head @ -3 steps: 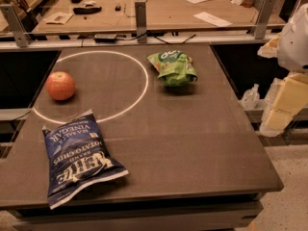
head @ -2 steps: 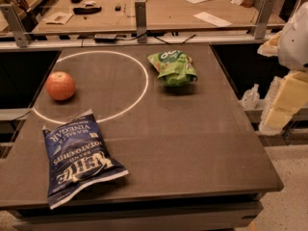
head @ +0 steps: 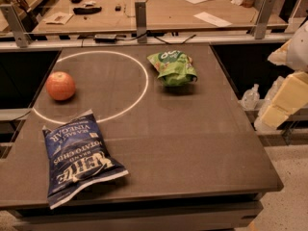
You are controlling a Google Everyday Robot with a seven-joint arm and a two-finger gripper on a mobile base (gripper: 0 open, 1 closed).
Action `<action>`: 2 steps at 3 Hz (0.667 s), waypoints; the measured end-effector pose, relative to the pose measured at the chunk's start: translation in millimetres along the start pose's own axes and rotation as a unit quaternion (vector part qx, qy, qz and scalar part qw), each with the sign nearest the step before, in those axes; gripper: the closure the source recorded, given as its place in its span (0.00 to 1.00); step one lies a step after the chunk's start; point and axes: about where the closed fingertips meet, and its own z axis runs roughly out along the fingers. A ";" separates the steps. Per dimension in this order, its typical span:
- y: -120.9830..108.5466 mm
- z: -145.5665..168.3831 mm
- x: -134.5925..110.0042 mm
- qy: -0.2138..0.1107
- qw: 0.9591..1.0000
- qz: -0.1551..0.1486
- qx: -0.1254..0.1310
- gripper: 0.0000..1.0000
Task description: Move green rice chip bag near blue chip bag
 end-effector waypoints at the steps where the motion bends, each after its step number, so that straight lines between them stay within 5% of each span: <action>1: -7.7 14.5 8.5 -0.020 0.997 0.075 -0.010 0.00; 2: -18.0 26.8 11.2 -0.039 0.991 0.127 0.002 0.00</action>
Offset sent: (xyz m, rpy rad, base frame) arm 0.0361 -0.0207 -0.0358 0.2104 -0.0079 -0.3525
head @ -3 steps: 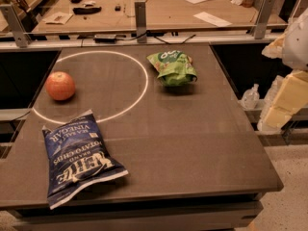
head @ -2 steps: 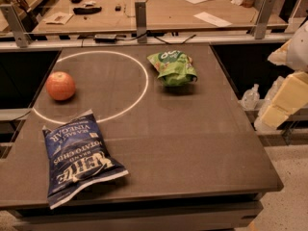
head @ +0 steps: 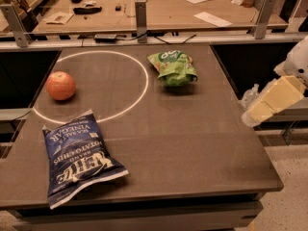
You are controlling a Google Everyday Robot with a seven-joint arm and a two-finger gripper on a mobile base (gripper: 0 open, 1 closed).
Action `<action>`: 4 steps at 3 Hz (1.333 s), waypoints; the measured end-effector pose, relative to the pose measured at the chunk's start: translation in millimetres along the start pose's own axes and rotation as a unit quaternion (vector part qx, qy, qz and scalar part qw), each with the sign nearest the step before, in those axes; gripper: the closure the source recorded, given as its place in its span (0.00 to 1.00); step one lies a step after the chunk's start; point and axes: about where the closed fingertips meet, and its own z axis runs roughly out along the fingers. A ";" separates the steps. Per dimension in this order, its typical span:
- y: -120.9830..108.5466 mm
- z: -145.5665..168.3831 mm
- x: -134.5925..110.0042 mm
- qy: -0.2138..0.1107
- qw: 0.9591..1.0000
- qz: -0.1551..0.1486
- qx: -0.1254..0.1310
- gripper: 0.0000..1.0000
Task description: Move green rice chip bag near blue chip bag
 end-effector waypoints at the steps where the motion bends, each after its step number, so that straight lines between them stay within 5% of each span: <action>1: -6.8 14.1 -1.5 -0.034 0.999 0.040 0.013 0.00; 2: -12.2 36.1 0.3 -0.095 0.994 0.062 0.009 0.00; 4: -14.4 59.2 -15.6 -0.197 0.980 -0.021 -0.011 0.00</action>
Offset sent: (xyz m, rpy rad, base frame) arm 0.0321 0.0036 -0.0473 0.3515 -0.2308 -0.0725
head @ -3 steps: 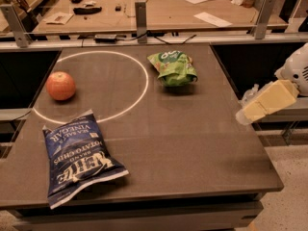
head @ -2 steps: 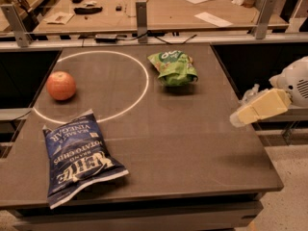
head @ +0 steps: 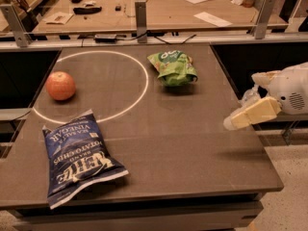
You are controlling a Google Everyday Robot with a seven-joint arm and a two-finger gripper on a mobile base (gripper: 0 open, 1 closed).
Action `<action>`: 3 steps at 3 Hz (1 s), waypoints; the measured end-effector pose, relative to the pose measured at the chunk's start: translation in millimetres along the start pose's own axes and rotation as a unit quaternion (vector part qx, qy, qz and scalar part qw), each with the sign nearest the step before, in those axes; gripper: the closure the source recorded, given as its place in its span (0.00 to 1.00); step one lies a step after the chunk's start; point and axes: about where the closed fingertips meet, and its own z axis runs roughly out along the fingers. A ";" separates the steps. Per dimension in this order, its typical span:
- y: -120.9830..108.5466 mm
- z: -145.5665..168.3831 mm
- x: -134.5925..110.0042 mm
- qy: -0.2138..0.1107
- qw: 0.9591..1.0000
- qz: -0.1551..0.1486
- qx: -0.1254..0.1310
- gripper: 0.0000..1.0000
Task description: Move green rice chip bag near blue chip bag
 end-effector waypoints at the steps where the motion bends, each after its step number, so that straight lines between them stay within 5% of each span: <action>1: 1.6 1.5 -1.2 -0.002 0.999 -0.032 -0.003 0.00; 3: 0.1 5.7 -8.5 -0.004 0.998 -0.055 0.018 0.00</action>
Offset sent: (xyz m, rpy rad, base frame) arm 0.0000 0.0024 -0.0002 -0.0251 -0.0365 0.0463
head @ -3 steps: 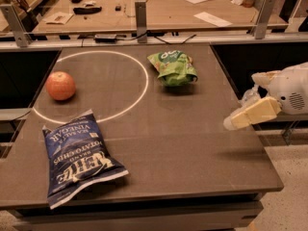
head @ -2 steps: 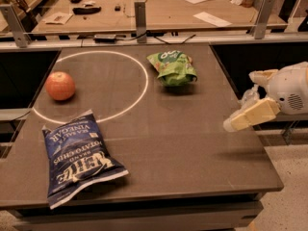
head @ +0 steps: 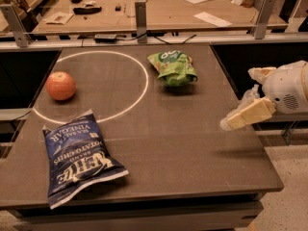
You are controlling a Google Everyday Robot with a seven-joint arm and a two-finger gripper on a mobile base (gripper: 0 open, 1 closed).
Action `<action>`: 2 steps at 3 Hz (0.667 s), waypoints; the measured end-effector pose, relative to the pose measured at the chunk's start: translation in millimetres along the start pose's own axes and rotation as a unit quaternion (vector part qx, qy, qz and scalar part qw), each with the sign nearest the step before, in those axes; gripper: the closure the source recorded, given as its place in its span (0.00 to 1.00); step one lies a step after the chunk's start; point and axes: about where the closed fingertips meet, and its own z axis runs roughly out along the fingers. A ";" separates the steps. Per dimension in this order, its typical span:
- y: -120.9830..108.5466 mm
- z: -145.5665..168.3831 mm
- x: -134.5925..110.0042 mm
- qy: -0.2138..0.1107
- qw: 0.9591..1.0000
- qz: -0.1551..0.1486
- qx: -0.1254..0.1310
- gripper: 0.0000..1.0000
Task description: Move green rice chip bag near blue chip bag
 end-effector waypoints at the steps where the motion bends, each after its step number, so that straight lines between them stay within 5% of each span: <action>1: -10.1 15.7 -4.9 -0.006 0.999 -0.017 0.030 0.00; 2: -24.1 37.1 -7.4 -0.016 0.998 -0.015 0.055 0.00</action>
Offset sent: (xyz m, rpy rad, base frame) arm 0.0712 0.0115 -0.0276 -0.0086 -0.1519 -0.1179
